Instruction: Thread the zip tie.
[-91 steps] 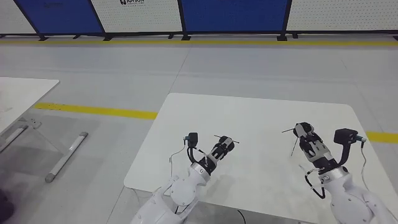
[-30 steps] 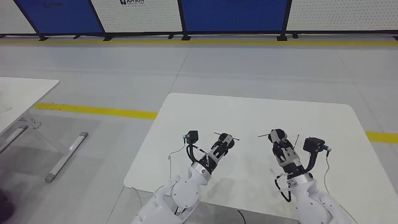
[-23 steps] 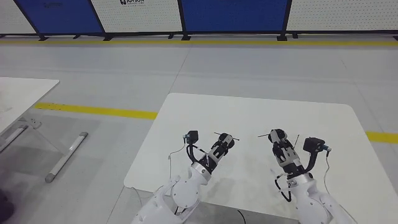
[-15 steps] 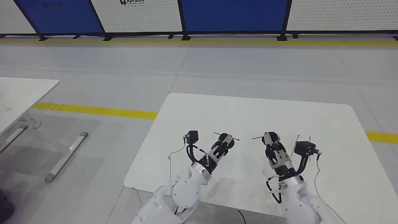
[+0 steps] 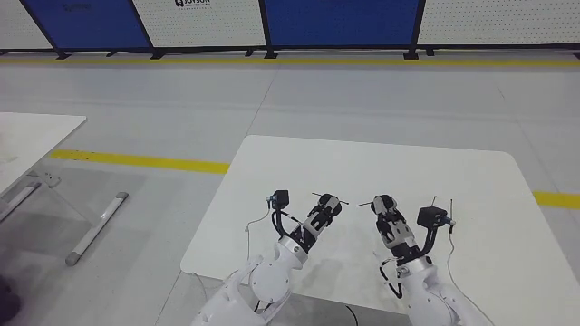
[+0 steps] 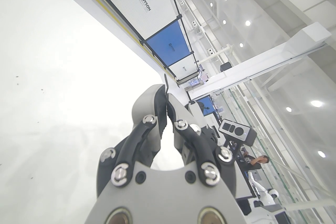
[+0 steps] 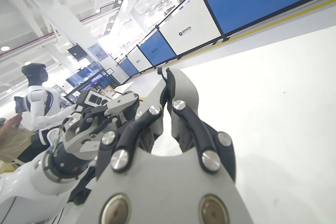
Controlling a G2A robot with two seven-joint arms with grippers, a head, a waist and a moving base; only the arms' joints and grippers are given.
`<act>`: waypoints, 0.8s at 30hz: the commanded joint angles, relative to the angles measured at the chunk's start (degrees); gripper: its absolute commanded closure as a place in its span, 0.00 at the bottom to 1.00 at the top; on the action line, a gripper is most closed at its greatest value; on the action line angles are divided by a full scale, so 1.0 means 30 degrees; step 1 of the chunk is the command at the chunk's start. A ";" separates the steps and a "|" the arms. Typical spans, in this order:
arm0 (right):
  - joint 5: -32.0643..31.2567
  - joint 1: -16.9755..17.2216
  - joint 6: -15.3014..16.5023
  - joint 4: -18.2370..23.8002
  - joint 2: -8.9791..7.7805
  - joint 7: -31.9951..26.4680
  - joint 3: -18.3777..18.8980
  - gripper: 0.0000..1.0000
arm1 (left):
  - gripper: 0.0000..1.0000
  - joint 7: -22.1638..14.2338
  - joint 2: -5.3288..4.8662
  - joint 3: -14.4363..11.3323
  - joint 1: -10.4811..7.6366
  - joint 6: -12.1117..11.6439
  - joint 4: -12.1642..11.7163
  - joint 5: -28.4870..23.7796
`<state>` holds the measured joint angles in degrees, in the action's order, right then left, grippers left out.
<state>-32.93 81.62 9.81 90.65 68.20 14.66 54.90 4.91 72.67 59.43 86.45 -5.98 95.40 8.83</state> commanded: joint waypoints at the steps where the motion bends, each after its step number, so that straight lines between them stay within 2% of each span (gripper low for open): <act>1: 0.0672 0.0236 0.0203 0.0228 0.0061 0.0330 0.0126 1.00 | 1.00 0.0000 0.0000 0.0000 0.0000 0.0000 0.0000 0.0000; 5: 0.1781 0.0557 0.0789 0.0424 0.0197 0.0832 0.0381 1.00 | 1.00 0.0000 0.0000 0.0000 0.0000 0.0000 0.0000 0.0000; 7: 0.1764 0.0647 0.0741 0.0537 0.0254 0.0936 0.0381 1.00 | 1.00 0.0000 0.0000 0.0000 0.0000 0.0000 0.0000 0.0000; 15: 0.1253 0.0375 -0.1179 0.0227 0.0828 0.1540 -0.0663 1.00 | 1.00 0.0000 0.0000 0.0000 0.0000 0.0000 0.0000 0.0000; 24: 0.1253 0.0375 -0.1179 0.0227 0.0828 0.1540 -0.0663 1.00 | 1.00 0.0000 0.0000 0.0000 0.0000 0.0000 0.0000 0.0000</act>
<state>-29.18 82.75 6.27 91.33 70.68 19.28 52.91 4.91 72.67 59.43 86.45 -5.98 95.40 8.83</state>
